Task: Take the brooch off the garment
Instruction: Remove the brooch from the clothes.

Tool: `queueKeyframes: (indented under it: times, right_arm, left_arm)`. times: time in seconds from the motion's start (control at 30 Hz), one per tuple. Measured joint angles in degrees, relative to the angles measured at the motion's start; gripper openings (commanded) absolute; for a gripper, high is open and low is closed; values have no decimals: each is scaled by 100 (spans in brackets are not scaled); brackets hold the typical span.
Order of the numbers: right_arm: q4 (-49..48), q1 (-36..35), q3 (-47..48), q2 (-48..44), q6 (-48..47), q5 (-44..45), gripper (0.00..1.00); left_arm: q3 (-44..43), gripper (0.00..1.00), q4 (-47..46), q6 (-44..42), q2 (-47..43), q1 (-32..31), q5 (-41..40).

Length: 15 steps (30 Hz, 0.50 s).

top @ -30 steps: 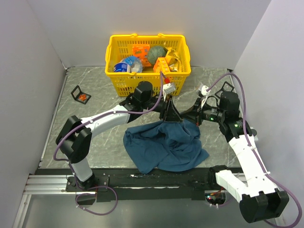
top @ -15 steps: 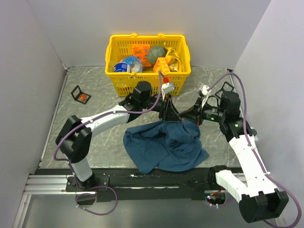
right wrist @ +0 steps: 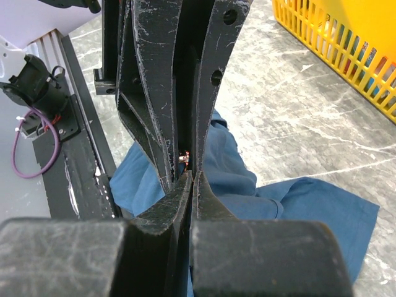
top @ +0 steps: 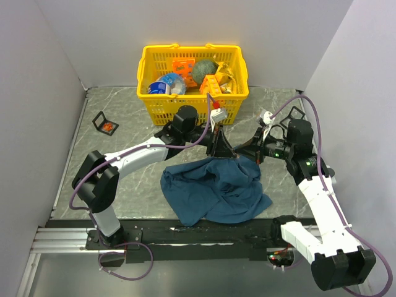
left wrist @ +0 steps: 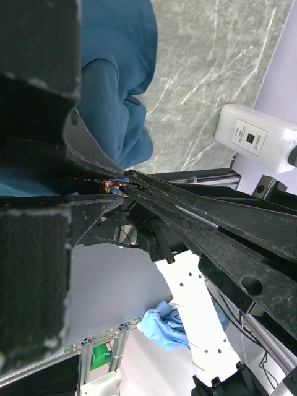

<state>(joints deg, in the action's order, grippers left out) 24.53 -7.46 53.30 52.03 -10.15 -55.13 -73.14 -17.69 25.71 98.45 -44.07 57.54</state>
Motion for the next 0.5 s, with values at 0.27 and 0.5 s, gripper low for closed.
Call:
queueKeyframes:
  times: [0.27, 0.5]
  right_arm:
    - [52, 0, 2, 2, -46, 4, 0]
    - [146, -28, 2, 2, -216, 109, 0]
  left_arm:
    - [-7, 1, 63, -22, 0, -4, 0]
    - [-68, 1, 365, -216, -17, -39, -212]
